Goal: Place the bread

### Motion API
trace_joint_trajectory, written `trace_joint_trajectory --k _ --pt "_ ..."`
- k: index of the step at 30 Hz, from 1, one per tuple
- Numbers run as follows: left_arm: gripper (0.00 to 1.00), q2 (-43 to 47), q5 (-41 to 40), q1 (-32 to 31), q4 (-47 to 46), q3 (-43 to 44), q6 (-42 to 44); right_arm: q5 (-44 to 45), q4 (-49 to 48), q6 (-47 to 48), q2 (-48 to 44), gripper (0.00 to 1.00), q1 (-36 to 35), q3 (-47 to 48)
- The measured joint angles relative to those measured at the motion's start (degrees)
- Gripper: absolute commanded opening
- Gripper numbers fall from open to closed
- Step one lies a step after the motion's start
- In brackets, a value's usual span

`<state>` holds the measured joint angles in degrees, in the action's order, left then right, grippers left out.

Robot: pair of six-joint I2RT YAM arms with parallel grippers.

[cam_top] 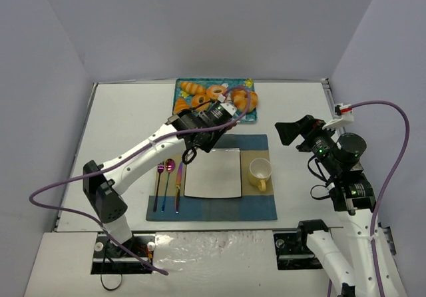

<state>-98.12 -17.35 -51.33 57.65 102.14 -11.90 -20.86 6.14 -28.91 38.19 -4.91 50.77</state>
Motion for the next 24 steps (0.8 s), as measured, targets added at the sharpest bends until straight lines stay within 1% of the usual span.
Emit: trace_joint_trajectory --k 5,10,17,24 --pt "0.11 5.14 0.45 -3.27 -0.34 -7.25 -3.08 0.00 -0.12 0.00 0.72 1.00 0.00 -0.14" --pt "0.11 8.11 0.82 -5.34 -0.54 -12.27 -5.57 0.00 -1.07 -0.02 1.10 1.00 0.00 -0.16" --pt "0.11 9.28 1.47 -6.78 -1.89 -16.62 -7.99 -0.02 -2.12 -0.20 1.17 1.00 0.00 -0.16" --pt "0.12 9.28 2.42 -7.81 -3.80 -18.12 -9.30 -0.02 -2.14 -0.21 1.19 1.00 0.00 -0.26"
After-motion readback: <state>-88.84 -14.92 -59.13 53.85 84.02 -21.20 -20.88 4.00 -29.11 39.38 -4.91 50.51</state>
